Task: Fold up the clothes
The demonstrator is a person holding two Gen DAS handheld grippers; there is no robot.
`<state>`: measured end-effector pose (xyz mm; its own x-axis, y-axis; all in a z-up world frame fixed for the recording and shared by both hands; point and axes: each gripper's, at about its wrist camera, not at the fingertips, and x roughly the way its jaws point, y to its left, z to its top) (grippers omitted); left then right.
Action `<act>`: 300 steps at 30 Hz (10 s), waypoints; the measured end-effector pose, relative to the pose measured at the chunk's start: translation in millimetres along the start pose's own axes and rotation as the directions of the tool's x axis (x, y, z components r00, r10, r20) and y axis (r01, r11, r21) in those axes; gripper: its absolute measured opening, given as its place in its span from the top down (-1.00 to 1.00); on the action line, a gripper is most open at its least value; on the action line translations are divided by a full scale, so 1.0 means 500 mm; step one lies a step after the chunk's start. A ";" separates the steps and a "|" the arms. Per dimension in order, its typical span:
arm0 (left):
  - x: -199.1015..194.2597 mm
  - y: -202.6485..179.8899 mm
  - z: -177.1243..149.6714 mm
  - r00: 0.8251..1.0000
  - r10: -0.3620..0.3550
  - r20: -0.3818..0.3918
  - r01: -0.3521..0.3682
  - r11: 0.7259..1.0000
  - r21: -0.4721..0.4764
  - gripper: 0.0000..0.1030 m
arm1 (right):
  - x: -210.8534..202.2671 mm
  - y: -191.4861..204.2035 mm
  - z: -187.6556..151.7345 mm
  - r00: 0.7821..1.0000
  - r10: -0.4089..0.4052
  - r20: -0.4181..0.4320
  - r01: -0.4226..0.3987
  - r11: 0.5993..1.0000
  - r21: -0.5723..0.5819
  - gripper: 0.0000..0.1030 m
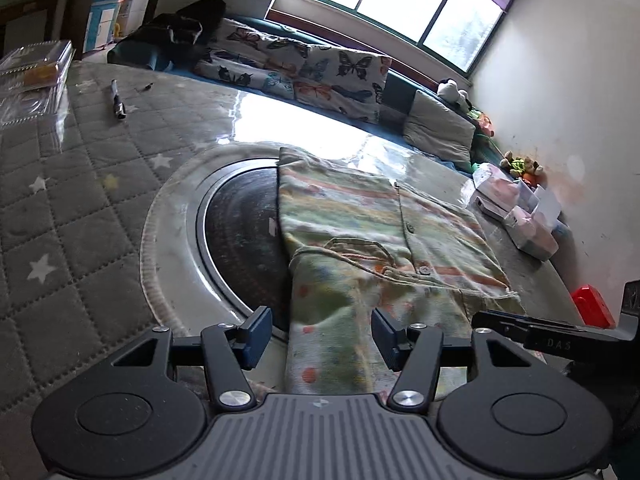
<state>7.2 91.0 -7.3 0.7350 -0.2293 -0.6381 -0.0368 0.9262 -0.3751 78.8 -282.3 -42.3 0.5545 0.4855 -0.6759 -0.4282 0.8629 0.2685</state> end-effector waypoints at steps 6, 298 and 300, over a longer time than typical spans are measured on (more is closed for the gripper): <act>0.003 0.012 -0.002 1.000 0.024 0.004 -0.024 1.000 -0.011 -0.16 | -0.033 0.022 0.014 0.997 -0.032 0.066 0.035 0.999 -0.039 0.94; 0.057 -0.120 -0.054 0.999 -0.003 -0.032 0.016 0.916 0.401 0.23 | -0.134 -0.042 -0.053 0.998 -0.058 0.019 0.061 0.975 -0.212 0.43; 0.057 -0.118 -0.054 0.999 -0.002 -0.033 0.015 0.916 0.400 0.22 | -0.122 -0.047 -0.050 0.997 -0.074 0.022 0.077 0.976 -0.203 0.43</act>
<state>12.1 21.6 -21.4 0.7120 -0.2406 -0.6597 0.2478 0.9651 -0.0844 37.3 -335.6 -24.2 0.6004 0.4233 -0.6785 -0.5202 0.8511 0.0707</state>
